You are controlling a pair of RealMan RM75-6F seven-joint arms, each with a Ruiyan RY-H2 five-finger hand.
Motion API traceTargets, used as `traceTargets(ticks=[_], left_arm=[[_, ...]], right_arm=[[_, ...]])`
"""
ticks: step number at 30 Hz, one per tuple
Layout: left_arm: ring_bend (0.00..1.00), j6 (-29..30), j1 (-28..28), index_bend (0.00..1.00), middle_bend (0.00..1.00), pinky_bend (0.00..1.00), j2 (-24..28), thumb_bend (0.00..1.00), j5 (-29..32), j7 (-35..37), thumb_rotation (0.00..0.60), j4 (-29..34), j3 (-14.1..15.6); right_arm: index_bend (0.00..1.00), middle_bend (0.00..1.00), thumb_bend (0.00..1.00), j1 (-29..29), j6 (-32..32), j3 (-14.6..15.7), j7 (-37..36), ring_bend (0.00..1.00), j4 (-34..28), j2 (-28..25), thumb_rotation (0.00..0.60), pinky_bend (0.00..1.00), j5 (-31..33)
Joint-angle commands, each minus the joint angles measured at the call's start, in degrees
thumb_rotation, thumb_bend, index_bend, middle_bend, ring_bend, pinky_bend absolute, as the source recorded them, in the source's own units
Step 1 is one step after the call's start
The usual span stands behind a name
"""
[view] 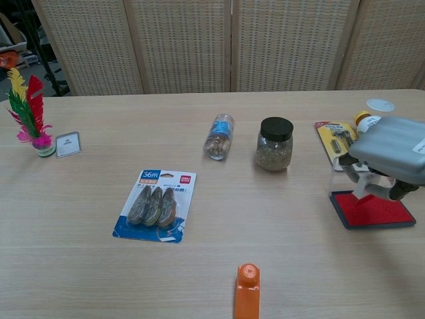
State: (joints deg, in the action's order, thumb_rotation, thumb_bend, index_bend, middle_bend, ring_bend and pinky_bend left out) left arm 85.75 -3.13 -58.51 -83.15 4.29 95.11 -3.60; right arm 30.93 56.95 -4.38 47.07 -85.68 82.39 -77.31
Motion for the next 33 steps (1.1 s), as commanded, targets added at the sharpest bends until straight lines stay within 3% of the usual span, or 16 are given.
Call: traceTargets(ticks=[1, 33], left_arm=[[0.00, -0.01, -0.02, 0.00, 0.00, 0.00, -0.01, 0.00, -0.02, -0.02, 0.600, -0.04, 0.00], [0.00, -0.77, -0.26, 0.00, 0.00, 0.00, -0.19, 0.00, 0.54, -0.58, 0.600, 0.08, 0.06]], right_arm=[[0.55, 0.96, 0.53, 0.21, -0.15, 0.06, 0.58, 1.00, 0.99, 0.64, 0.600, 1.00, 1.27], [0.55, 0.96, 0.54, 1.54, -1.65, 2.95, -8.43, 1.00, 8.94, 3.38, 0.600, 1.00, 1.22]])
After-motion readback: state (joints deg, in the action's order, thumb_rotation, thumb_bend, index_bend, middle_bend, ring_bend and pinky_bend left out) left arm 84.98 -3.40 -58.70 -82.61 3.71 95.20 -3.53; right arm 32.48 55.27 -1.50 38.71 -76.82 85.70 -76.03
